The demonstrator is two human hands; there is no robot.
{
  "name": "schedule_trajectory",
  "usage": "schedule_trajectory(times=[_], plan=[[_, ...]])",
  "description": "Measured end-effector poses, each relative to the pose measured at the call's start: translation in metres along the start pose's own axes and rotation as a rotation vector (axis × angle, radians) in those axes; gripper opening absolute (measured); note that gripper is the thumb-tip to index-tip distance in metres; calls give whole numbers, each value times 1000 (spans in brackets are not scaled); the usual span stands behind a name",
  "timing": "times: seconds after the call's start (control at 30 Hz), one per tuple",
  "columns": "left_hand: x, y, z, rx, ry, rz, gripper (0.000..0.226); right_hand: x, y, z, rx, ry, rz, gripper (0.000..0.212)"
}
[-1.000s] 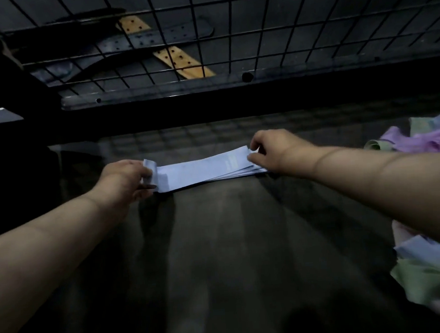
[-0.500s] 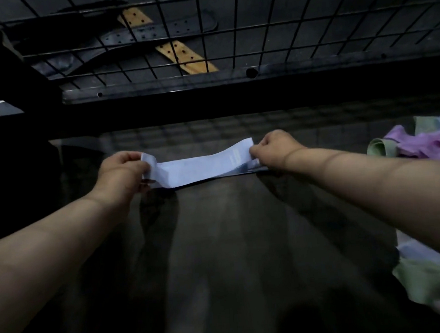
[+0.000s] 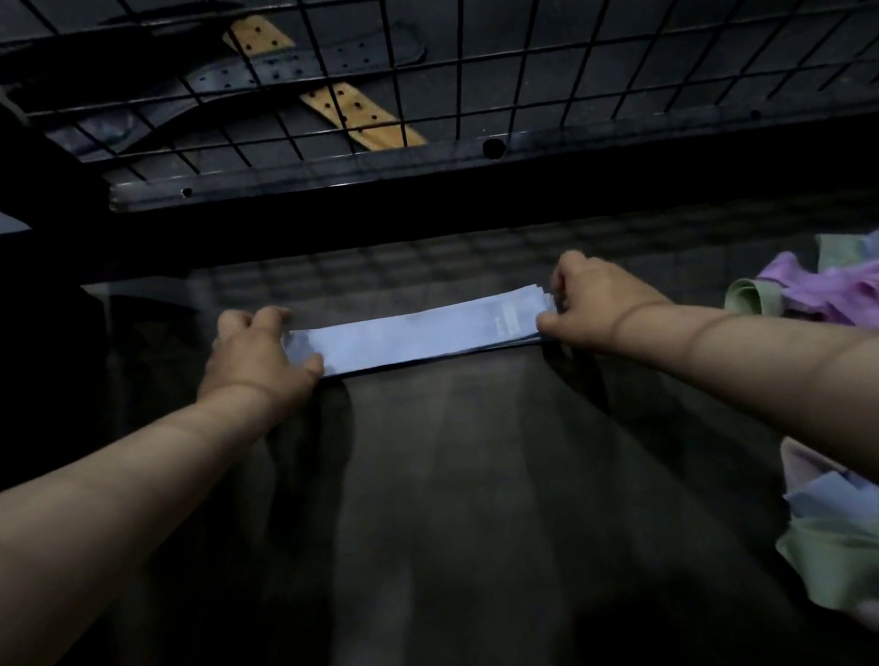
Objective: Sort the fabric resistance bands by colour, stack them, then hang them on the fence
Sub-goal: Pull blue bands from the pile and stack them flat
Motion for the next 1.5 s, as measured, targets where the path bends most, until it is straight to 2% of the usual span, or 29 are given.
schedule_trajectory(times=[0.1, 0.17, 0.23, 0.4, 0.5, 0.63, 0.8, 0.9, 0.97, 1.07, 1.17, 1.3, 1.37, 1.4, 1.43, 1.5], plan=[[-10, -1, -5, 82, 272, 239, 93, 9, -1, 0, 7, -249, -280, 79], [-9, 3, -4, 144, 379, 312, 96, 10, -1, 3, 12, -380, -329, 92], [-8, 8, -2, 156, 430, 347, 91, 10, 1, 6, 19, -403, -324, 90], [-10, 12, -1, 165, 442, 385, 76, 9, 1, 5, -6, -368, -329, 66], [-12, 14, -4, 148, 356, 390, 69, 3, 1, 5, 7, -305, -327, 69], [-9, 11, -4, 174, 282, 308, 82, -16, 0, 7, 91, -148, -233, 88], [1, 5, 3, 158, 95, 244, 74, -28, -1, 19, 61, 228, -48, 72], [-3, 3, 6, 138, 2, 185, 81, -28, 0, 28, 106, 405, 75, 68], [-1, 4, 8, 48, -80, 20, 76, -29, 1, 30, 65, 425, 136, 60], [5, 5, 12, -39, -160, -204, 48, -25, -3, 29, -31, 395, 176, 37], [0, -1, 12, -54, -213, -217, 30, -24, -5, 31, -58, 382, 176, 28], [-4, -7, 11, -52, -195, -176, 29, -25, -6, 30, -33, 358, 189, 32], [-3, -6, 10, -35, -115, -143, 34, -24, -7, 25, -37, 255, 130, 50], [-3, -6, 8, -24, -17, -85, 44, -21, -8, 21, -38, 150, 53, 64], [-4, -5, 7, 2, 80, 7, 60, -16, -9, 16, -42, 25, -56, 77], [-6, -1, 5, 71, 208, 257, 90, -6, -10, 10, -59, -216, -302, 89]])
Point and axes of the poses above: each hand's wrist, its own y-axis towards the middle knuckle, its own z-axis out of the palm, x = y × z, the point moved 3 cm from there along y, towards the middle knuckle, and after that the axes turned 5 degrees about z, right-handed, at the moved point
